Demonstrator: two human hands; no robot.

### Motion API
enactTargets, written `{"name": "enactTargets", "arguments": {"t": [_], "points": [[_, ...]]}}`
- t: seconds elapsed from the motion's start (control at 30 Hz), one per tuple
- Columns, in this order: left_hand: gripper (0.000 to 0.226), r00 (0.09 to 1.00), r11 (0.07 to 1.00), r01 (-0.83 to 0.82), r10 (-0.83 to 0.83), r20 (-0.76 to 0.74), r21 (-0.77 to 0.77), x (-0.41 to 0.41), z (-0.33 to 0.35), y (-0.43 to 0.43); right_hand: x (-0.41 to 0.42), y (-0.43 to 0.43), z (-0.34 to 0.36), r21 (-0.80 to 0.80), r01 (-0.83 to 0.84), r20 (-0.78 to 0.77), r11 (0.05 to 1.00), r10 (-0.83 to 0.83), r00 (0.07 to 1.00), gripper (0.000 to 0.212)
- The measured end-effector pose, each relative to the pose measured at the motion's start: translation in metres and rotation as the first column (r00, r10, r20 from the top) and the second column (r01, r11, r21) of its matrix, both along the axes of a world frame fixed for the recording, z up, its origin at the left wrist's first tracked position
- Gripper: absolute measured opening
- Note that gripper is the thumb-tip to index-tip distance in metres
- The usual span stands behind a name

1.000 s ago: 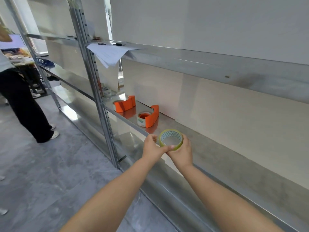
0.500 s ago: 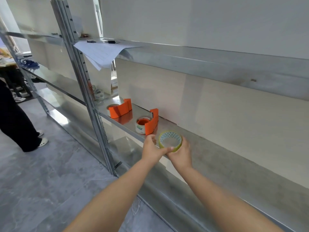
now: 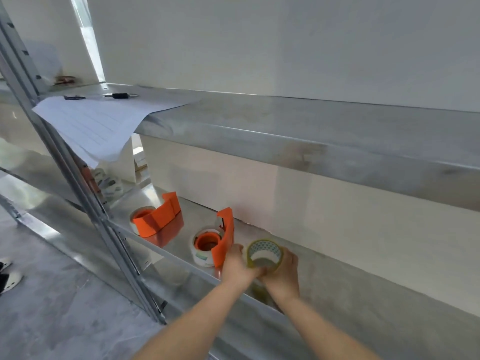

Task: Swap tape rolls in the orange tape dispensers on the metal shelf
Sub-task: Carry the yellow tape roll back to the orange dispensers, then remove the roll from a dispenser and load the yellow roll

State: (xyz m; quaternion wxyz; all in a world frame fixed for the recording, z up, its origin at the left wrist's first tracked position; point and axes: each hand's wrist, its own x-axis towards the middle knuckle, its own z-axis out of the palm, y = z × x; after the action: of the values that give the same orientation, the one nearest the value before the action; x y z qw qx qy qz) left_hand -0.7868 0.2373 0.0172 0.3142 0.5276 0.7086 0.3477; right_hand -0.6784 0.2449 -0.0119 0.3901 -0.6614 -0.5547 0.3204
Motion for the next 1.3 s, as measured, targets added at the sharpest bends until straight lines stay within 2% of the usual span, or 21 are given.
{"name": "enactTargets", "arguments": {"t": [0.2,0.27,0.47,0.57,0.63,0.7,0.8,0.93,1.03,1.13,1.3], "points": [[0.097,0.993,0.992,0.115,-0.113,0.030,-0.059,-0.005,-0.002,0.024,-0.007,0.015,-0.006,-0.004,0.017,0.060,1.000,-0.017,0.998,0.075],[0.095,0.989,0.986,0.148,-0.148,0.004,-0.073,-0.007,-0.004,0.028,-0.009,0.014,-0.008,-0.028,0.011,0.086,1.000,-0.008,0.996,0.080],[0.067,0.968,0.969,0.241,-0.244,-0.059,-0.059,-0.014,-0.010,0.032,-0.016,0.010,-0.014,-0.035,0.034,0.111,0.999,-0.030,0.993,0.077],[0.065,0.957,0.958,0.283,-0.285,-0.051,-0.040,-0.016,-0.018,0.035,-0.019,0.006,-0.014,-0.040,0.098,0.139,0.994,-0.092,0.986,0.078],[0.066,0.950,0.951,0.307,-0.308,-0.054,-0.037,-0.017,-0.022,0.037,-0.020,0.004,-0.015,-0.074,0.112,0.211,0.991,-0.094,0.973,0.090],[0.076,0.935,0.938,0.343,-0.346,-0.075,-0.045,-0.018,-0.023,0.038,-0.023,0.001,-0.014,-0.101,0.121,0.274,0.987,-0.090,0.958,0.103],[0.095,0.898,0.903,0.428,-0.429,-0.100,-0.024,-0.022,-0.016,0.040,-0.032,-0.005,-0.007,-0.039,0.146,0.307,0.989,-0.127,0.943,0.105],[0.091,0.875,0.870,0.484,-0.483,-0.041,0.097,-0.043,0.010,0.051,-0.056,-0.004,0.012,0.118,0.178,0.270,0.977,-0.204,0.941,0.098],[0.078,0.899,0.888,0.427,-0.437,0.030,0.170,-0.082,0.032,0.067,-0.091,0.009,0.032,0.193,0.227,0.236,0.955,-0.269,0.934,0.093],[0.066,0.939,0.924,0.317,-0.337,0.066,0.214,-0.134,0.049,0.088,-0.131,0.025,0.046,0.224,0.194,0.230,0.955,-0.245,0.942,0.090],[0.068,0.982,0.963,0.186,-0.189,-0.005,0.196,-0.239,0.055,0.116,-0.200,0.052,0.053,0.251,0.084,0.233,0.964,-0.144,0.962,0.081]]}}
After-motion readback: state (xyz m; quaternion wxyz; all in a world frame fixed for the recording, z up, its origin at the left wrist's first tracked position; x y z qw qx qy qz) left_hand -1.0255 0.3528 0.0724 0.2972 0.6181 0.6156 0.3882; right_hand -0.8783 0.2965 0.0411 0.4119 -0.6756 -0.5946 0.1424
